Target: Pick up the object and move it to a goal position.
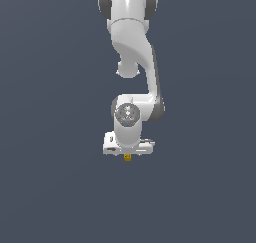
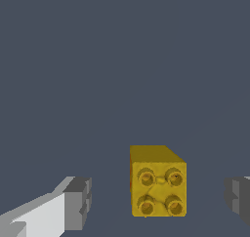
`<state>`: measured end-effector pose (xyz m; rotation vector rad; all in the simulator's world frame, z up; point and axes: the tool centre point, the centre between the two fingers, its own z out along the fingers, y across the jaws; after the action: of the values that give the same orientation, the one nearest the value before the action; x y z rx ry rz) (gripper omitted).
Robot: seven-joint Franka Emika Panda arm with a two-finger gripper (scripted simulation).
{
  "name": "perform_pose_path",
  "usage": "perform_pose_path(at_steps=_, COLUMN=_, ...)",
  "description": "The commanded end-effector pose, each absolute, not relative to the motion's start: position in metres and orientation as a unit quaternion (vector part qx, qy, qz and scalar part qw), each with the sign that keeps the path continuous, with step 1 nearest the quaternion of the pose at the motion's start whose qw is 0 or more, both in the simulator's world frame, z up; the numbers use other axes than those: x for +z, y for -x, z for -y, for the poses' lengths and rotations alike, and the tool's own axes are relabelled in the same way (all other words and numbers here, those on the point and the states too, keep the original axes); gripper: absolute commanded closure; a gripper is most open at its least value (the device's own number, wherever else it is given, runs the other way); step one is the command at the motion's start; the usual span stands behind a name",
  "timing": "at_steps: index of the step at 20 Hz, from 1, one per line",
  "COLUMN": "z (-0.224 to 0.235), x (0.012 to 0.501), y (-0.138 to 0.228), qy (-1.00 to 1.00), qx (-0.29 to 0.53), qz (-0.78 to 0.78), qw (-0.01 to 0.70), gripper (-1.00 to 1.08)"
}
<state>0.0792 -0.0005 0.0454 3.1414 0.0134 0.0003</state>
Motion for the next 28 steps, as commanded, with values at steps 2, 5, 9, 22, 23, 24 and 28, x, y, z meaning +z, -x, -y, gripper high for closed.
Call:
perform_pose_path(at_steps=2, z=0.001, x=0.028, y=-0.079, qy=-1.0, qx=0.0, qz=-0.004, qw=0.0, gripper=-0.92)
perform_pose_path(at_steps=5, z=0.001, x=0.022, y=-0.079, qy=-1.0, qx=0.0, qz=-0.004, qw=0.0, gripper=-0.92)
perform_pose_path(at_steps=9, z=0.001, x=0.022, y=-0.08, qy=-1.0, qx=0.0, qz=-0.004, qw=0.0, gripper=1.08)
perform_pose_path(at_steps=22, z=0.0, x=0.024, y=-0.079, qy=-1.0, qx=0.0, qz=-0.004, qw=0.0, gripper=1.08)
perform_pose_path(at_steps=23, z=0.0, x=0.026, y=-0.079, qy=-1.0, qx=0.0, qz=-0.004, qw=0.0, gripper=1.08)
perform_pose_path(at_steps=24, z=0.0, x=0.028, y=-0.078, qy=-1.0, qx=0.0, qz=-0.004, qw=0.0, gripper=1.08)
perform_pose_path(at_steps=28, z=0.0, x=0.04, y=-0.074, qy=-1.0, qx=0.0, qz=-0.004, qw=0.0, gripper=1.08)
